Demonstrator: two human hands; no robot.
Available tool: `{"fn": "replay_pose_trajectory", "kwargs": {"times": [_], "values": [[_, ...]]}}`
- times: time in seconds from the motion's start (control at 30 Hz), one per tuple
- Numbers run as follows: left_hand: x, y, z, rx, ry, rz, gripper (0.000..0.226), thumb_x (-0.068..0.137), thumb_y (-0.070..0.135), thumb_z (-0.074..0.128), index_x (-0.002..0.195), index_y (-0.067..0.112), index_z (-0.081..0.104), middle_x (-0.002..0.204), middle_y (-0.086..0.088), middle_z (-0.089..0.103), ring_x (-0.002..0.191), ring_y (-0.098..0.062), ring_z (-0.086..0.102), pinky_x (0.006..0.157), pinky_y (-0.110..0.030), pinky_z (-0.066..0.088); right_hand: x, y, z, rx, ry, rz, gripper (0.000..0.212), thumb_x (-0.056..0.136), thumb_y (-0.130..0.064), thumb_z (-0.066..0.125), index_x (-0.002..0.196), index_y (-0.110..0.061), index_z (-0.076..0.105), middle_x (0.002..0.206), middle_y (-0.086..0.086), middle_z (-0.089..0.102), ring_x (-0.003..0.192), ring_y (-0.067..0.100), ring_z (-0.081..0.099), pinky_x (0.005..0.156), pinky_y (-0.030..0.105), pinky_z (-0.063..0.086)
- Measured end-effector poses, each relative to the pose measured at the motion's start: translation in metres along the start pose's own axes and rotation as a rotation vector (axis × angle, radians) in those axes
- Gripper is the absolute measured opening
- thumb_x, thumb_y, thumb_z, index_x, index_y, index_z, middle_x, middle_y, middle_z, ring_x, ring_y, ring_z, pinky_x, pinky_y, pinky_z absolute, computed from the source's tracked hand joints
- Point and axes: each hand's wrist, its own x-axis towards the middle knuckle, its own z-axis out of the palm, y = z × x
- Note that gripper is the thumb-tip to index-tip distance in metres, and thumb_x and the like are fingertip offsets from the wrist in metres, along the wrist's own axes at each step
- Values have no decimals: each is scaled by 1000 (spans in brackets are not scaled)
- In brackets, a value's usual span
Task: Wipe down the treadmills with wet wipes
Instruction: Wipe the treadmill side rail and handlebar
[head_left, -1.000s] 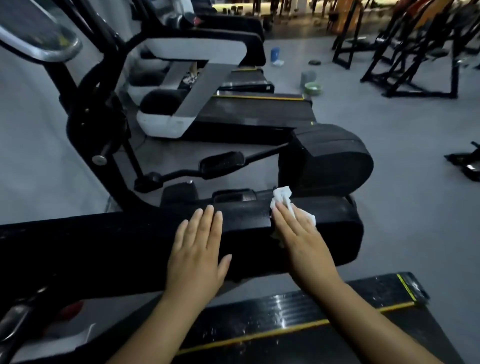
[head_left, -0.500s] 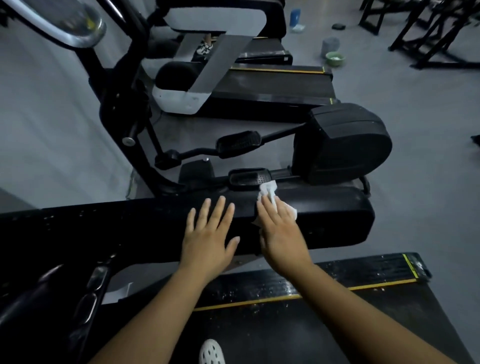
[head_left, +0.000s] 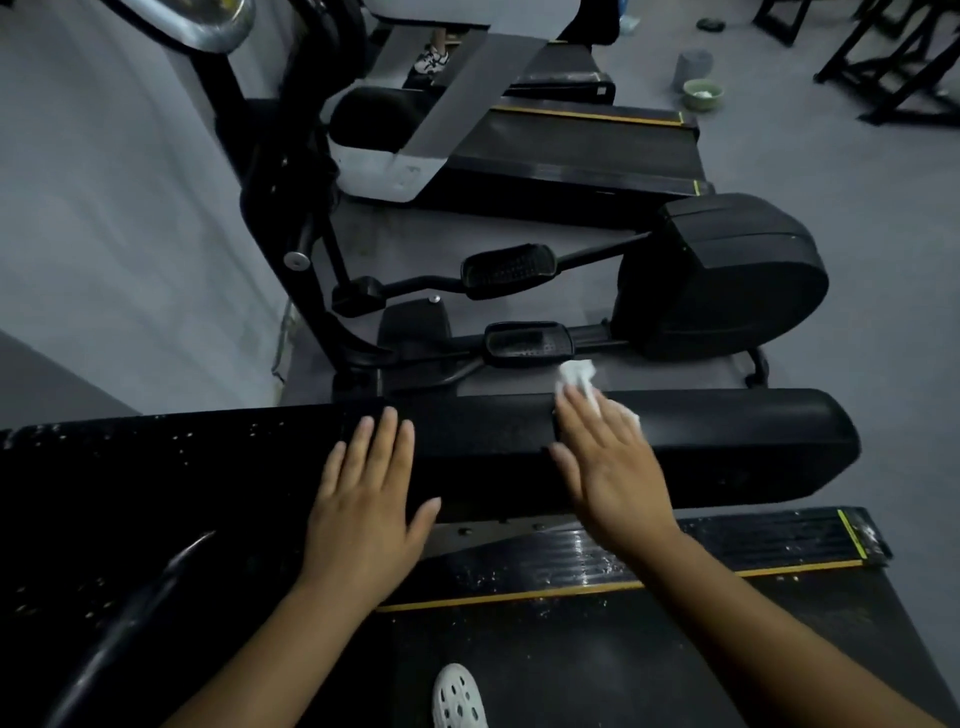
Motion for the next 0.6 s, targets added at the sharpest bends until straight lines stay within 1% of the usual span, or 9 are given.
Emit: {"fn": "replay_pose_trajectory", "kwargs": {"times": [0.07,0.1,0.2,0.3,0.37,0.43,0.47,0.53,0.6], "values": [[-4,-8,-3,-28,-21,5,85,93,59,34,159,7,20,167,-13,16,154,-29,17,120,-45,14,23,-32,2,39,21,167,62,105,-51,21,154,-17,37,161,4,34,151,22,24,123,38,18],[-4,-7,-3,-42,-25,17,86,92,57,38,159,7,18,167,-13,15,154,-28,16,121,-44,13,32,-56,4,62,14,144,61,105,-52,21,153,-17,39,160,4,37,149,23,28,121,38,19],[-7,-16,-9,-76,-45,11,93,88,48,62,159,9,17,167,-12,16,154,-26,17,121,-39,10,30,-108,14,71,-70,-184,60,104,-44,30,155,-13,37,164,6,28,154,23,17,125,41,14],[-20,-38,-14,-96,-86,-49,101,82,42,74,159,9,19,168,-13,15,154,-27,16,121,-40,10,25,-86,8,-6,-117,-351,69,93,-38,41,157,-13,31,166,4,20,155,21,11,126,38,9],[-26,-47,-13,-104,-115,-29,104,79,42,73,161,8,16,169,-12,10,155,-27,11,121,-42,10,32,-80,4,-2,-112,-254,69,94,-39,38,158,-14,30,166,4,20,155,21,13,125,41,14],[-25,-47,-13,-119,-116,-9,101,81,45,61,162,10,12,170,-9,3,156,-24,5,122,-41,7,48,-105,7,28,-100,-123,67,97,-44,33,156,-13,33,165,7,24,154,24,18,125,43,15],[-23,-48,-14,-127,-113,-3,97,82,47,55,162,11,12,170,-8,2,157,-23,4,122,-40,7,53,-126,11,51,-103,-128,68,97,-46,32,156,-12,33,165,8,24,153,26,18,125,42,14],[-22,-51,-21,-128,-124,-9,91,81,48,46,161,12,21,169,-7,10,156,-21,10,120,-40,10,50,-154,20,70,-149,-293,70,95,-45,36,156,-11,32,166,9,20,155,27,12,125,45,12],[-26,-62,-27,-98,-132,-35,88,79,51,44,156,10,35,165,-10,27,151,-24,26,118,-40,16,40,-150,20,34,-176,-478,72,93,-41,42,157,-11,30,166,9,18,155,26,9,125,43,11]]}}
